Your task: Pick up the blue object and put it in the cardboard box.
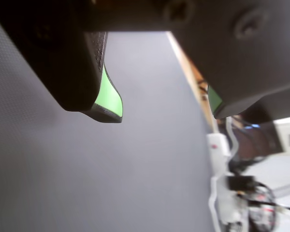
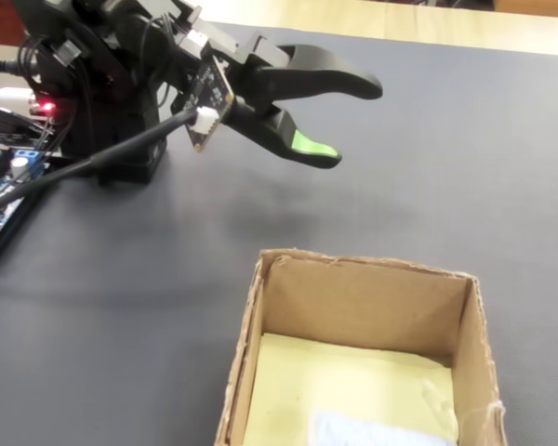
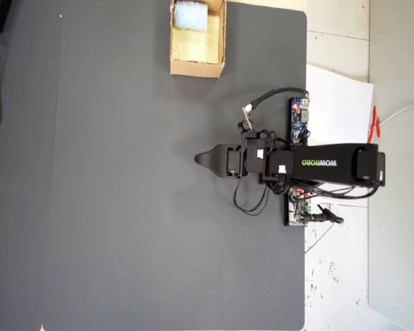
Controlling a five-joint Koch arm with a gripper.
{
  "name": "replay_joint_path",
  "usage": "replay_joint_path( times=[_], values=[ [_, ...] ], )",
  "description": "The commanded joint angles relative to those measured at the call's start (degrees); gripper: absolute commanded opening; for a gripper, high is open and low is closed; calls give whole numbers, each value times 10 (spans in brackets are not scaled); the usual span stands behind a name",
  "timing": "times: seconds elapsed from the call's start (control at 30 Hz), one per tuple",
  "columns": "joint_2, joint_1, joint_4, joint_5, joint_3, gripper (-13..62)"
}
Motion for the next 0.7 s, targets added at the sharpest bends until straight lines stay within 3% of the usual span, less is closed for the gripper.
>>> replay_joint_path(
  times=[0.0,0.2,0.67],
  values=[
    [51,-3,30,29,23,356],
    [51,-2,173,27,22,356],
    [50,0,173,24,22,348]
  ],
)
